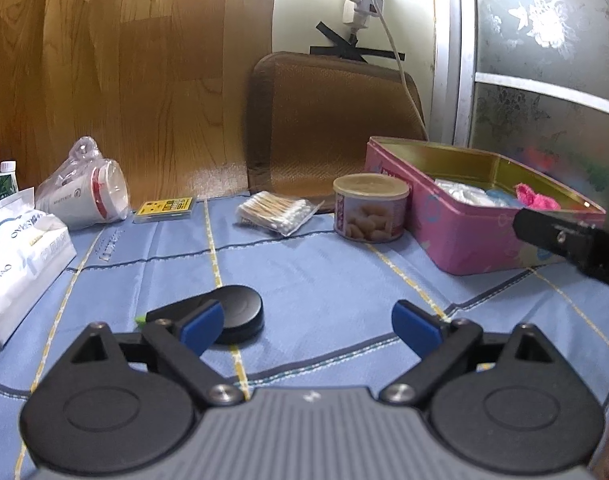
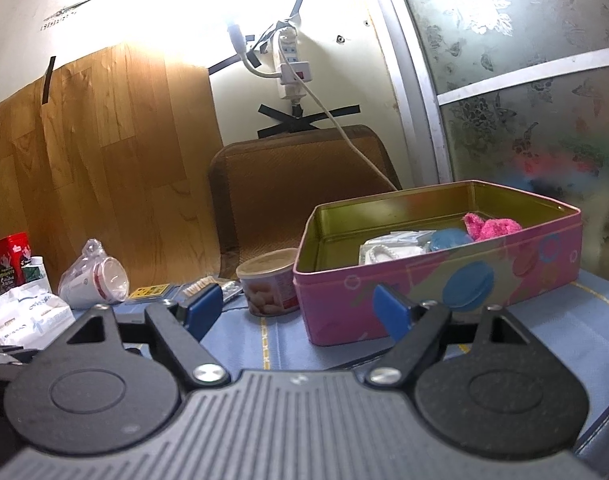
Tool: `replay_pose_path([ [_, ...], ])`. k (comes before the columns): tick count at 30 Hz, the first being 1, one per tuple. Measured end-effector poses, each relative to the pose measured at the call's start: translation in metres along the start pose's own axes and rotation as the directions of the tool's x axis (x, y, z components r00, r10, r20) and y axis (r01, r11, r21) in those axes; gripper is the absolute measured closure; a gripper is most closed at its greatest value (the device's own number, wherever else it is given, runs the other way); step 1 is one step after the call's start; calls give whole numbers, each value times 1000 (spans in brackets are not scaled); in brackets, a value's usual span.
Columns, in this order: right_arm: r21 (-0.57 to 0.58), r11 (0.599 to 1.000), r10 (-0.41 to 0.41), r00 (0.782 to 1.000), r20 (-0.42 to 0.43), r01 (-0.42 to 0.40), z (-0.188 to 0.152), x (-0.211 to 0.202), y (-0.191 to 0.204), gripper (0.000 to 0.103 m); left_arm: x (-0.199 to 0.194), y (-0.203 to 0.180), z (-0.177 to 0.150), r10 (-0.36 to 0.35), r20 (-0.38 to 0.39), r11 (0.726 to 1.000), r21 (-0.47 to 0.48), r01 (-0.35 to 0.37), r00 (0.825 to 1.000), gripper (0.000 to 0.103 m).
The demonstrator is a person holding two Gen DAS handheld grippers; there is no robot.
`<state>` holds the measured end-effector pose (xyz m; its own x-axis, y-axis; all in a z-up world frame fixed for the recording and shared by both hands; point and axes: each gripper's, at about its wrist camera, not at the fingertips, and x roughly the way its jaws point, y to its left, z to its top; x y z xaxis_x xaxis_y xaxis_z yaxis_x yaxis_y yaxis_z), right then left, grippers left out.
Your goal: Organize soft objects
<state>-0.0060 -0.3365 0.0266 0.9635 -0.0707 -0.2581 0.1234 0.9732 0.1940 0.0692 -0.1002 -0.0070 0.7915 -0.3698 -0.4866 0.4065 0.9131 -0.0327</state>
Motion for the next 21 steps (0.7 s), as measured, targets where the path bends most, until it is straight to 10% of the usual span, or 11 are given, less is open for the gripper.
replay_pose_path([
  [21,26,1000,1,999,-40,0,-8,10,-10,18,12,-6,-11,19,-10,999,34,-19,1000,8],
])
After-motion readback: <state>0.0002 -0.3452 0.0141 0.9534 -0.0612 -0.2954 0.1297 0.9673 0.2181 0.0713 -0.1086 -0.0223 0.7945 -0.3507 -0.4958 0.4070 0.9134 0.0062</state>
